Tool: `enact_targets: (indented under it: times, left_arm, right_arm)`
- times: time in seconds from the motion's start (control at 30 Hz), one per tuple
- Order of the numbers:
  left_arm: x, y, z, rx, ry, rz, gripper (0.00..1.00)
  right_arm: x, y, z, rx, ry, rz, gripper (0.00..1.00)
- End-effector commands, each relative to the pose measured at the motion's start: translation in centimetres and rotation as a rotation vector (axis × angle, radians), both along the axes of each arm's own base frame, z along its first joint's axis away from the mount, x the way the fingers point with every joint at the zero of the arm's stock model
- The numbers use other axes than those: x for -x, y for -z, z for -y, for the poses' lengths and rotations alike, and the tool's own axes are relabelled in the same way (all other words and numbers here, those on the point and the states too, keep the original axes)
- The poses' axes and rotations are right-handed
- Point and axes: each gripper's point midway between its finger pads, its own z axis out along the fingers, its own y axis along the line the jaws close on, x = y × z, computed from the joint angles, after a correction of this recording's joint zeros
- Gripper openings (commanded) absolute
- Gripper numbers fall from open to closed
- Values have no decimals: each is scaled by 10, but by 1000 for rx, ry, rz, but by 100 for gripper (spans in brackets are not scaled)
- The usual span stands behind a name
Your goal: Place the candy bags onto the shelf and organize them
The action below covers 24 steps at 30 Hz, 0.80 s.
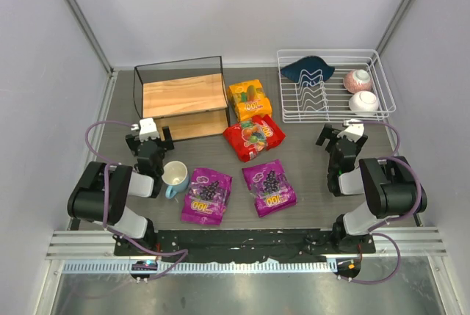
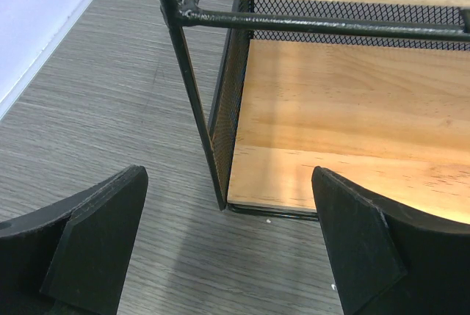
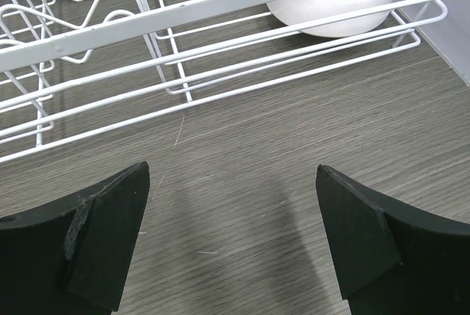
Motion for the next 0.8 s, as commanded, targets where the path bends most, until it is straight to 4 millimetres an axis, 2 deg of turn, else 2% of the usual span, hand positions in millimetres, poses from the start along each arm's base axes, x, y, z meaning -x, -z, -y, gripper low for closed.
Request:
enact_targets:
  times: [0.0,0.47,0.53,0.57,0.6,0.63,0.67,0.7,0.73,0.77]
  left_arm:
    - [-8,-18,-2,17,-9,66,100]
    - [-9,-17,-1,16,-8,63,100]
    - [-8,-17,-1,16,-6,61,100]
    - [-8,-17,-1,17,-6,61,100]
    - [-8,-17,-1,17,-6,61,100]
    - [-8,-18,-1,18,-7,63,100]
    - [-8,-18,-1,17,-6,64,100]
    - [-8,-17,-2,17,-8,61,100]
    - [-8,-18,-1,18,-7,63,100]
    - [-8,-17,-2,18,-8,62,100]
  right_arm:
    - [-4,-16,3,-12,22,73,100]
    - [-3,-17,3,-12,22,78,100]
    - [-2,-23,-6,-2,-36,88,100]
    - [0,-40,-9,4,-57,130,100]
    - [1,-47,-12,11,-73,137,100]
    - [5,-34,-14,6,-82,57,100]
    - [0,-63,-15,-1,-85,110,100]
    - [-1,-66,-16,-18,-83,94,100]
    - [4,-53,-16,-25,-84,0,100]
    - [-2,-74,-18,-40,-83,27,100]
